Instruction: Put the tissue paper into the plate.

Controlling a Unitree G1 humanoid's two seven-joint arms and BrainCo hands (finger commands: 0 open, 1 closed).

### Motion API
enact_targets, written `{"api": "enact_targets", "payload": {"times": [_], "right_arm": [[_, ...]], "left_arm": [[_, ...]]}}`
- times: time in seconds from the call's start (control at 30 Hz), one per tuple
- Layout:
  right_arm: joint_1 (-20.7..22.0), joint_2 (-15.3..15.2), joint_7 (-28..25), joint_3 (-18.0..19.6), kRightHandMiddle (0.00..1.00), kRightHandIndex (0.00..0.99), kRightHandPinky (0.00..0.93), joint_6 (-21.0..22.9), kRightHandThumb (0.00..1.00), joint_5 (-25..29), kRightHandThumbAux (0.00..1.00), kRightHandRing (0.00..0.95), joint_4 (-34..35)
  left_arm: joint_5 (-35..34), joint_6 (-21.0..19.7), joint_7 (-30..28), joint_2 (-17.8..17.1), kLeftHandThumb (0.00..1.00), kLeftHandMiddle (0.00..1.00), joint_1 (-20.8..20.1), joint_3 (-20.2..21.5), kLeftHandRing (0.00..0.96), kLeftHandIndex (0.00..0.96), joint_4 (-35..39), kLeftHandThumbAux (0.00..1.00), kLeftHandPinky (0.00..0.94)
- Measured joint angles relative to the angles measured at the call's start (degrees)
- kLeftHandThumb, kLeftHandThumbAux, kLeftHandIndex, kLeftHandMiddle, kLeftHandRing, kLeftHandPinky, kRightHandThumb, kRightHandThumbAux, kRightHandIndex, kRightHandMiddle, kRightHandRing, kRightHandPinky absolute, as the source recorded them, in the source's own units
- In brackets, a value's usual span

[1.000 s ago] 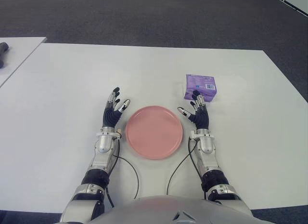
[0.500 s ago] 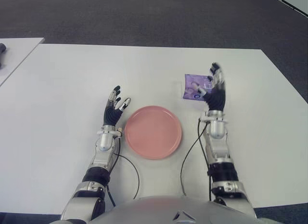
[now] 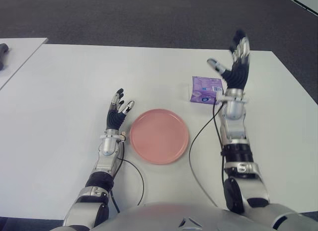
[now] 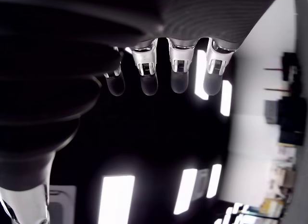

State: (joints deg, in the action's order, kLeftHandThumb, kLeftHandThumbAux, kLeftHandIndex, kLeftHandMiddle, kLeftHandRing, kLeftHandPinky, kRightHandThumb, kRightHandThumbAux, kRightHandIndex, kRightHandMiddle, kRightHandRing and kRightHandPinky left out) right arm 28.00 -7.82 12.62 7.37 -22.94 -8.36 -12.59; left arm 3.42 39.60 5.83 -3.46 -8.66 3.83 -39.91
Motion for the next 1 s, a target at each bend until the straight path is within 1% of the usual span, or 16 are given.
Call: {"api": "enact_targets", "payload": {"times": [0.1, 0.23, 0.33, 0.4, 0.5, 0.57, 0.63, 0.7, 0.8, 1.0], "right_arm": [[2.66, -0.93, -0.65, -0.11, 0.058, 0.088, 0.0, 1.5, 0.223, -0.36, 0.74, 0.009, 1.03], [5.71, -2.39, -2.79, -1.29, 0.068, 0.095, 0.0, 4.31, 0.301, -0.83, 0.749, 0.021, 1.96], [7.51, -3.22, -5.19, -2.31, 0.077, 0.102, 0.0, 6.45, 0.372, -0.69, 0.735, 0.028, 2.46], [8.46, -3.83, -7.32, -3.03, 0.082, 0.101, 0.0, 7.45, 0.402, -0.43, 0.722, 0.032, 2.66], [9.06, -5.22, -10.55, -4.14, 0.096, 0.085, 0.0, 7.79, 0.421, -0.5, 0.697, 0.046, 2.72], [9.97, -6.59, -11.45, -5.07, 0.103, 0.07, 0.0, 7.07, 0.42, -1.95, 0.681, 0.054, 1.08], [11.67, -8.55, -11.47, -6.49, 0.109, 0.051, 0.0, 5.22, 0.413, -5.02, 0.665, 0.062, -2.24], [13.45, -10.44, -11.5, -7.72, 0.1, 0.027, 0.0, 3.57, 0.4, -7.62, 0.649, 0.051, -5.44], [16.06, -12.74, -11.95, -9.41, 0.086, 0.008, 0.0, 1.22, 0.387, -9.99, 0.631, 0.035, -9.69], [21.64, -15.42, -13.12, -13.32, 0.053, 0.0, 0.0, -4.18, 0.407, -13.09, 0.572, 0.008, -20.06]], "left_arm": [[-0.18, 0.33, -0.15, -0.01, 0.0, 0.0, -0.32, 0.0, 0.0, 0.0, -0.48, 0.472, 0.0], [-0.32, 0.61, -0.32, -0.04, 0.0, 0.0, -0.68, 0.01, 0.0, 0.0, -1.0, 0.473, 0.0], [-0.33, 0.72, -0.32, -0.06, 0.0, 0.0, -0.9, 0.01, 0.0, 0.0, -1.25, 0.472, 0.0], [-0.33, 0.73, -0.32, -0.05, 0.0, 0.0, -1.03, 0.0, 0.0, 0.0, -1.35, 0.471, 0.0], [-0.34, 0.73, -0.32, -0.02, 0.0, 0.0, -1.29, 0.01, 0.0, 0.0, -1.44, 0.47, 0.0], [-0.43, 0.73, -0.32, -0.04, 0.0, 0.0, -1.35, 0.1, 0.0, 0.0, -1.54, 0.471, 0.0], [-0.51, 0.72, -0.31, -0.05, 0.0, 0.0, -1.37, 0.18, 0.0, 0.0, -1.79, 0.472, 0.0], [-0.56, 0.72, -0.31, -0.04, 0.0, 0.0, -1.38, 0.23, 0.0, 0.0, -1.9, 0.474, 0.0], [-0.57, 0.72, -0.31, 0.0, 0.0, 0.0, -1.47, 0.24, 0.0, 0.0, -2.08, 0.478, 0.0], [-0.6, 0.73, -0.31, 0.04, 0.0, 0.0, -1.8, 0.21, 0.0, 0.0, -2.54, 0.476, 0.0]]}}
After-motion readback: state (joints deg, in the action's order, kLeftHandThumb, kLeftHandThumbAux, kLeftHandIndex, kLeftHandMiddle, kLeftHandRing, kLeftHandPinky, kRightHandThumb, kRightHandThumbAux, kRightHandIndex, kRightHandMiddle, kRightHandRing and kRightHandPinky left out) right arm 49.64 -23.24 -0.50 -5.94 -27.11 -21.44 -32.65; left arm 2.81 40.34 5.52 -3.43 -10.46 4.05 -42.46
